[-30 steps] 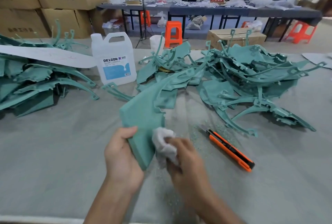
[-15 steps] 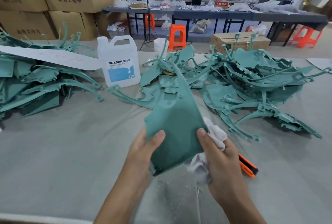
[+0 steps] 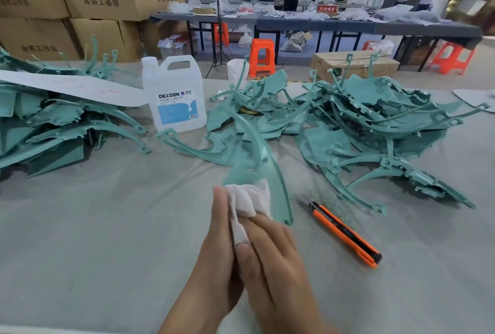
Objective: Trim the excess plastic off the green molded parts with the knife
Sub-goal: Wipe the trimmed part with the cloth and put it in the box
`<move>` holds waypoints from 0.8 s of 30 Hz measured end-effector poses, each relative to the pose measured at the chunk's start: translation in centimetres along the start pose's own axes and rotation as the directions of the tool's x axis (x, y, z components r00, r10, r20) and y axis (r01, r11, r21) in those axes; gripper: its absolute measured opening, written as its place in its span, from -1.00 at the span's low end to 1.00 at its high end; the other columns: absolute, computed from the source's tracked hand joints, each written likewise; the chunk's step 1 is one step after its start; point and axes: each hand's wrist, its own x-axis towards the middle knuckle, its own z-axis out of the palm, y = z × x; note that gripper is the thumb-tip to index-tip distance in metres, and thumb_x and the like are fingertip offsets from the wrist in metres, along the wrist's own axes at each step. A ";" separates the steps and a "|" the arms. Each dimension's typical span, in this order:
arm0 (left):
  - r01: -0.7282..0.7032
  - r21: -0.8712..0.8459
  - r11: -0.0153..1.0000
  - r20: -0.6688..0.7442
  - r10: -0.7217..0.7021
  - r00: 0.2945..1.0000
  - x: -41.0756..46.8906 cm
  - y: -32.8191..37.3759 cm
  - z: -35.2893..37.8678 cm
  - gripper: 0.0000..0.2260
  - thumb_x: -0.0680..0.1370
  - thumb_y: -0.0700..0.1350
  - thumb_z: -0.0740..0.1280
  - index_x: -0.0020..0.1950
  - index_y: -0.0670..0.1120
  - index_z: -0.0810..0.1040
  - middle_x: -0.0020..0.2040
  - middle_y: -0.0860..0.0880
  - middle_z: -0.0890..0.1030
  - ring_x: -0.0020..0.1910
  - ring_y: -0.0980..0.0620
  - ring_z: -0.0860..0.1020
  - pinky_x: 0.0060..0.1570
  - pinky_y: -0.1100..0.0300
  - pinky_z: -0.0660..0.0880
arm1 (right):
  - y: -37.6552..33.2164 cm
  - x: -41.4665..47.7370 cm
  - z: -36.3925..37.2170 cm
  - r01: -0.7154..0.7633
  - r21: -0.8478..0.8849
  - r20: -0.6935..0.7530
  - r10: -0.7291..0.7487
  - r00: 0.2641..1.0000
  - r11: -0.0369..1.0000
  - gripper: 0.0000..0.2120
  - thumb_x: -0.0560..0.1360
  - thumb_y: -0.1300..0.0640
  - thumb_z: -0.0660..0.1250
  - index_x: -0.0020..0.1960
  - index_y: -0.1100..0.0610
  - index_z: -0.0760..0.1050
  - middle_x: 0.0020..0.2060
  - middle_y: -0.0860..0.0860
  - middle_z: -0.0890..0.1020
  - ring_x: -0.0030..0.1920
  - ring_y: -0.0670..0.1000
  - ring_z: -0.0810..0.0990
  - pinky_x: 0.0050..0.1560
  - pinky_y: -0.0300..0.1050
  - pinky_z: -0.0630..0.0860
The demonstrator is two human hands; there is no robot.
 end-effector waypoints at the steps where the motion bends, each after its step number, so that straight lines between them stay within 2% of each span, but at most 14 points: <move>1: -0.004 0.056 0.998 -0.024 0.006 1.000 0.0 -0.3 -0.3 -0.32 0.35 0.50 0.34 0.10 -0.06 0.71 0.01 -0.03 0.71 0.02 0.05 0.69 -0.06 0.21 0.63 | 0.7 0.6 -0.3 -0.018 -0.031 -0.007 0.018 1.000 0.999 -0.66 0.70 -0.03 0.12 0.38 0.03 0.50 0.31 -0.07 0.49 0.29 0.00 0.50 0.33 -0.17 0.39; 3: -0.066 0.141 0.988 -0.002 0.067 0.998 -0.3 -1.0 -0.5 -0.27 0.41 0.46 0.32 0.39 0.00 0.55 0.29 -0.08 0.63 0.29 -0.05 0.59 0.25 -0.01 0.54 | 2.4 2.5 -1.0 -0.222 -0.076 -0.059 0.218 0.974 0.972 -0.72 0.68 0.03 0.20 0.35 0.05 0.48 0.18 -0.03 0.42 0.24 0.10 0.46 0.29 -0.14 0.36; 5: -0.107 0.186 0.977 0.085 0.093 0.992 -0.9 -1.2 0.1 -0.26 0.43 0.45 0.31 0.49 0.06 0.43 0.41 -0.07 0.54 0.40 -0.11 0.49 0.45 -0.16 0.33 | 4.2 4.2 -1.7 -0.487 -0.004 -0.132 0.482 0.866 0.873 -0.71 0.66 0.08 0.23 0.35 0.12 0.49 0.13 -0.04 0.40 0.26 0.10 0.43 0.26 -0.19 0.30; 6: -0.105 0.189 0.976 0.104 0.087 0.991 -1.0 -1.2 0.3 -0.23 0.40 0.45 0.34 0.50 0.06 0.42 0.43 -0.06 0.52 0.42 -0.11 0.48 0.47 -0.17 0.28 | 4.7 4.4 -1.8 -0.544 0.042 -0.149 0.544 0.826 0.838 -0.73 0.66 0.06 0.21 0.33 0.08 0.47 0.12 -0.08 0.41 0.26 0.01 0.43 0.23 -0.29 0.27; 8: -0.101 0.135 0.986 0.074 0.091 0.993 -1.1 -0.6 0.0 -0.16 0.32 0.47 0.42 0.47 0.03 0.47 0.40 -0.08 0.55 0.39 -0.11 0.51 0.43 -0.15 0.34 | 4.2 3.6 -1.9 -0.488 0.059 -0.184 0.490 0.852 0.871 -0.78 0.67 -0.04 0.18 0.30 -0.07 0.38 0.10 -0.24 0.40 0.19 -0.28 0.41 0.12 -0.51 0.24; 9: -0.092 0.100 0.991 0.056 0.086 0.995 -1.2 -0.1 -0.2 -0.18 0.30 0.46 0.43 0.43 0.01 0.52 0.36 -0.11 0.58 0.34 -0.13 0.55 0.35 -0.13 0.44 | 3.7 2.9 -1.8 -0.446 0.034 -0.192 0.444 0.875 0.894 -0.77 0.67 -0.09 0.16 0.30 -0.10 0.35 0.10 -0.30 0.38 0.18 -0.34 0.38 0.11 -0.55 0.22; 11: -0.110 0.143 0.984 0.108 0.095 0.990 -1.4 0.7 -0.5 -0.39 0.43 0.37 0.38 0.31 0.00 0.62 0.27 -0.16 0.63 0.24 -0.16 0.62 0.13 -0.03 0.59 | 3.3 1.4 -1.7 -0.375 -0.006 -0.173 0.369 0.913 0.927 -0.69 0.65 -0.12 0.14 0.34 -0.05 0.34 0.08 -0.22 0.36 0.19 -0.35 0.36 0.13 -0.58 0.21; 13: -0.175 0.279 0.944 0.148 0.138 0.979 -1.7 1.0 -0.6 -0.68 0.56 0.10 0.35 0.22 -0.03 0.66 0.17 -0.20 0.67 0.14 -0.19 0.66 0.03 0.01 0.62 | 3.3 0.6 -2.0 -0.349 -0.010 -0.133 0.345 0.929 0.937 -0.70 0.64 -0.10 0.17 0.33 -0.05 0.36 0.08 -0.14 0.39 0.18 -0.31 0.38 0.14 -0.55 0.24; 14: -0.203 0.337 0.919 0.136 0.166 0.977 -1.8 1.0 -0.8 -0.75 0.55 -0.03 0.35 0.19 -0.04 0.67 0.13 -0.21 0.69 0.10 -0.20 0.67 0.02 0.02 0.62 | 3.5 0.8 -2.5 -0.355 0.005 -0.119 0.353 0.928 0.935 -0.76 0.65 -0.09 0.20 0.30 -0.08 0.39 0.09 -0.16 0.42 0.17 -0.30 0.41 0.13 -0.52 0.27; 16: -0.229 0.438 0.869 0.104 0.205 0.973 -2.2 1.4 -1.3 -0.75 0.51 -0.13 0.34 0.15 0.00 0.68 0.07 -0.18 0.71 0.06 -0.17 0.69 -0.03 0.11 0.61 | 4.0 1.7 -3.8 -0.437 0.110 -0.067 0.445 0.893 0.893 -0.86 0.63 -0.13 0.24 0.14 -0.13 0.44 0.05 -0.14 0.52 0.06 -0.22 0.52 0.05 -0.38 0.41; 18: -0.241 0.546 0.802 0.152 0.188 0.970 -2.8 2.0 -1.9 -0.72 0.50 -0.14 0.33 0.17 0.06 0.67 0.07 -0.12 0.72 0.08 -0.12 0.69 -0.02 0.17 0.60 | 4.7 3.3 -5.7 -0.555 0.292 0.014 0.577 0.817 0.779 -0.74 0.52 -0.21 0.23 0.07 -0.07 0.47 -0.12 0.01 0.59 -0.15 -0.03 0.57 -0.19 -0.19 0.49; 19: -0.244 0.603 0.759 0.207 0.147 0.967 -3.2 2.3 -2.0 -0.71 0.51 -0.14 0.33 0.19 0.08 0.66 0.09 -0.10 0.72 0.11 -0.12 0.68 0.04 0.13 0.61 | 5.1 4.1 -6.6 -0.575 0.329 0.035 0.598 0.800 0.749 -0.72 0.54 -0.19 0.22 0.08 -0.02 0.47 -0.17 0.08 0.58 -0.21 0.02 0.54 -0.27 -0.12 0.46; 21: -0.253 0.691 0.677 0.285 0.065 0.956 -3.9 2.8 -2.1 -0.70 0.55 -0.13 0.32 0.24 0.13 0.62 0.14 -0.06 0.70 0.18 -0.10 0.65 0.21 0.06 0.56 | 5.3 5.5 -7.4 -0.546 0.294 0.085 0.548 0.832 0.784 -0.80 0.62 -0.08 0.26 0.08 0.05 0.46 -0.19 0.17 0.53 -0.28 0.09 0.47 -0.31 -0.04 0.42; 24: -0.286 0.756 0.589 0.380 -0.040 0.924 -4.8 4.1 -2.3 -0.66 0.61 -0.12 0.32 0.32 0.24 0.56 0.22 0.11 0.66 0.25 0.11 0.60 0.24 0.27 0.47 | 6.1 6.9 -7.2 -0.565 0.245 0.175 0.537 0.825 0.788 -0.91 0.61 0.03 0.36 0.02 0.02 0.48 -0.21 0.03 0.55 -0.30 -0.06 0.50 -0.31 -0.17 0.46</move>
